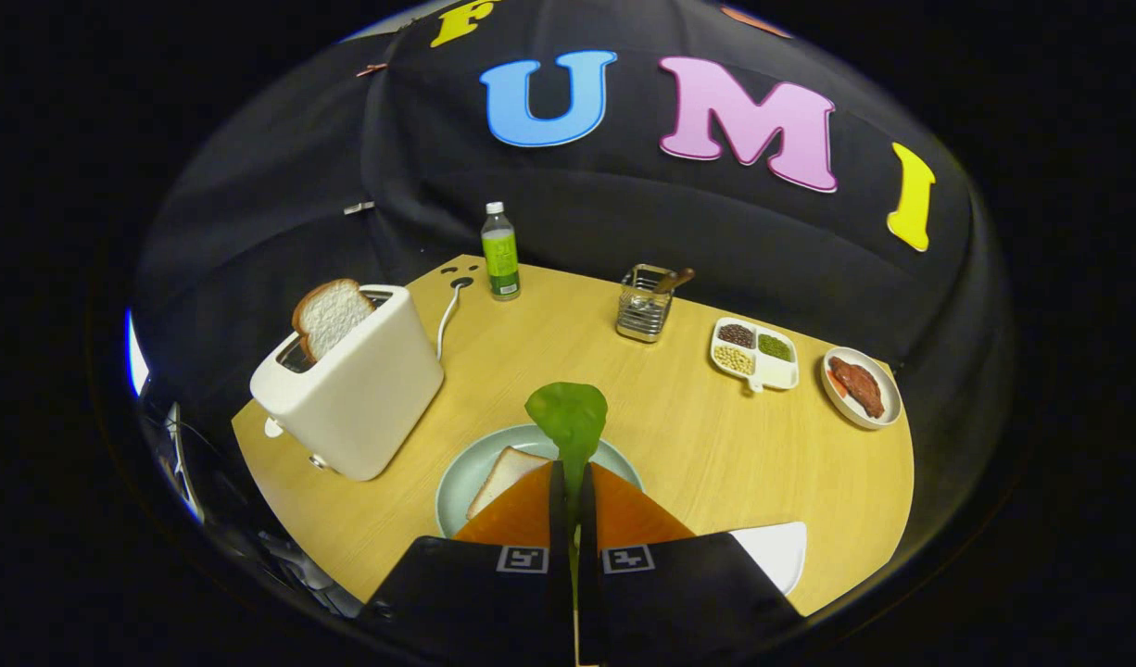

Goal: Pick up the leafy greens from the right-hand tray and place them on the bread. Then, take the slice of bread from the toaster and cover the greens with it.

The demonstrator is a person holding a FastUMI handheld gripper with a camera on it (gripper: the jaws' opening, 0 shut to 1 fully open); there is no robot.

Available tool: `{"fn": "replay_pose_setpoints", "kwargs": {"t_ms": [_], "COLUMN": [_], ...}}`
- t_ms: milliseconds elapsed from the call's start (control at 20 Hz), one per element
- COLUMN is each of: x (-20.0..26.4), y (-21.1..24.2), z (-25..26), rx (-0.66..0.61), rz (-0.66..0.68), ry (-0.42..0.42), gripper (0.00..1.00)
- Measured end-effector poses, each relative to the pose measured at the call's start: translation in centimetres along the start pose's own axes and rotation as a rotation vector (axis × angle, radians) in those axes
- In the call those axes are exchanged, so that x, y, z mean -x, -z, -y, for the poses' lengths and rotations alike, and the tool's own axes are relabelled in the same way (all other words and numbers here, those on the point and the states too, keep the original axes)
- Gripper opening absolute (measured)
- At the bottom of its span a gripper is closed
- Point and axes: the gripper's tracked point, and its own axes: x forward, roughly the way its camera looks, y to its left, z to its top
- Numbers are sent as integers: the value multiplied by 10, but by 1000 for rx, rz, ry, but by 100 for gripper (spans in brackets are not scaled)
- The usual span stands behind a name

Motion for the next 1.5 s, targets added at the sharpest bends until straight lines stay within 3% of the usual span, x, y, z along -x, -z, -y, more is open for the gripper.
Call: {"fn": "replay_pose_setpoints", "kwargs": {"t_ms": [350,700,950,1050,1100,1150,1350,1500], "x": [-39,-53,-59,-61,-61,-62,-58,-49], "y": [8,22,27,28,32,35,35,25], "z": [-3,-13,-16,-20,-22,-24,-33,-39], "rx": [-15,11,8,11,16,22,40,44], "rz": [-57,-101,-119,-125,-136,-145,-133,-103], "ry": [42,31,40,39,36,31,23,15], "gripper": [8,13,26,35,44,60,96,99]}}
